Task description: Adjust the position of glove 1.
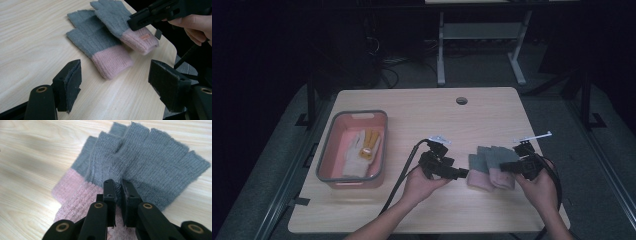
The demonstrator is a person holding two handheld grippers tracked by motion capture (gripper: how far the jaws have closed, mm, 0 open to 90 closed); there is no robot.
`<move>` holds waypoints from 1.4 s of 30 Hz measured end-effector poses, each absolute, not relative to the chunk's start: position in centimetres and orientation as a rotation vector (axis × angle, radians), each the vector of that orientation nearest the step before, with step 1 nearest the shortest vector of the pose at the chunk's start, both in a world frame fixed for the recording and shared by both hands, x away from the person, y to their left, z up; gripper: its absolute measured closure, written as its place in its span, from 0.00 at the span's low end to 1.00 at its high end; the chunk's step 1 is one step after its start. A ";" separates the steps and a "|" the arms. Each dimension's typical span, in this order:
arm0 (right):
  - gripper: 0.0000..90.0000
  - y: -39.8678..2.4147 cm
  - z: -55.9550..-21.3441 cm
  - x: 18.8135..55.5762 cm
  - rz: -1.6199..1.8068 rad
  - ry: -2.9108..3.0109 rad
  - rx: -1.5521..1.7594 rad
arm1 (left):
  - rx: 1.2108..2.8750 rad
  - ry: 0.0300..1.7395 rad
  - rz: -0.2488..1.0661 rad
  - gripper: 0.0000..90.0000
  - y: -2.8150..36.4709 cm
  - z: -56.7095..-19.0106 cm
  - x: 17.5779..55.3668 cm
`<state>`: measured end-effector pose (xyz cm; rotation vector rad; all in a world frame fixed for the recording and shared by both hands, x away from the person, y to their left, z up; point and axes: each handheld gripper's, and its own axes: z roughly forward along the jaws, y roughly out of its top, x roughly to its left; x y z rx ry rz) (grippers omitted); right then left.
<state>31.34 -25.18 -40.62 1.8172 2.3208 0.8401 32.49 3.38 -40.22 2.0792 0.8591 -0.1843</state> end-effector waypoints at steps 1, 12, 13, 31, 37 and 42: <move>0.93 -24.9 -40.6 31.5 0.846 2.322 1.806 | 2.080 0.859 -0.186 0.30 3.4 -40.3 32.5; 0.92 -22.1 -40.8 32.7 0.834 2.367 1.797 | 2.084 0.866 -0.182 0.30 3.7 -40.5 32.5; 0.92 -21.9 -40.8 32.8 0.831 2.365 1.805 | 2.083 0.867 -0.182 0.30 3.7 -40.5 32.5; 0.87 -20.4 -41.9 33.4 0.784 2.314 1.868 | 2.096 0.869 -0.193 0.30 3.2 -41.3 32.5; 0.79 -21.2 -41.4 33.1 0.845 2.291 1.894 | 2.106 0.879 -0.214 0.30 2.2 -41.7 32.7; 0.74 -22.3 -41.4 32.8 0.876 2.265 1.913 | 2.118 0.881 -0.233 0.34 0.8 -42.3 33.0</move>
